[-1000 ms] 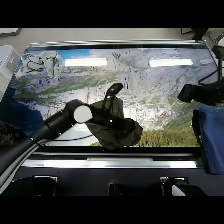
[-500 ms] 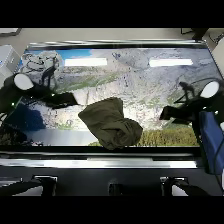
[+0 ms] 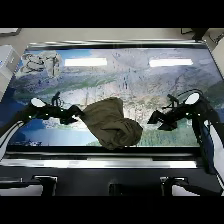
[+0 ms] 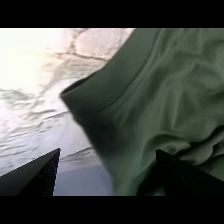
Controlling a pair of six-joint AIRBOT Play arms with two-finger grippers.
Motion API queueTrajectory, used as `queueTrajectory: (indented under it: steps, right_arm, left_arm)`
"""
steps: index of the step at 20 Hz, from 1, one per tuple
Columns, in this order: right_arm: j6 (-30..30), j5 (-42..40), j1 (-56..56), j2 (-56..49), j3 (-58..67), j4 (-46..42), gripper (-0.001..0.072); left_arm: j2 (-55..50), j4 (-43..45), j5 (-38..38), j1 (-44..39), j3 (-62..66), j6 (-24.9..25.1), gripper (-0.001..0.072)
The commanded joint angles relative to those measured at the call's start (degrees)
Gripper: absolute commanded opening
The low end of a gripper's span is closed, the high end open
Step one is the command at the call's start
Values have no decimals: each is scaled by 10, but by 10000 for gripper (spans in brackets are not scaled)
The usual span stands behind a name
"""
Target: Fold the clothes and pants, and hang the long-sleeved shirts on hangers.
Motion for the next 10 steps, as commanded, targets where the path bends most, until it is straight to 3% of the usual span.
queueTrajectory:
  steps: [1,2,3,4,5,10]
  right_arm:
    - [-3,-6,1,-27,-9,32,682]
    - [-7,-9,1,-33,-14,42,682]
    - [-9,-12,1,-39,-19,50,683]
    - [-11,-16,1,-46,-22,54,683]
    - [-11,-20,1,-51,-24,61,683]
    - [-23,-73,44,-88,-26,115,682]
  left_arm:
    - [-38,-73,66,-33,-9,25,648]
    - [-44,-73,75,-41,-9,25,589]
    - [-47,-73,84,-48,-9,25,577]
    - [-47,-73,89,-51,-9,25,329]
    - [-47,-73,90,-53,-9,26,12]
    - [-31,-73,90,-52,-8,27,20]
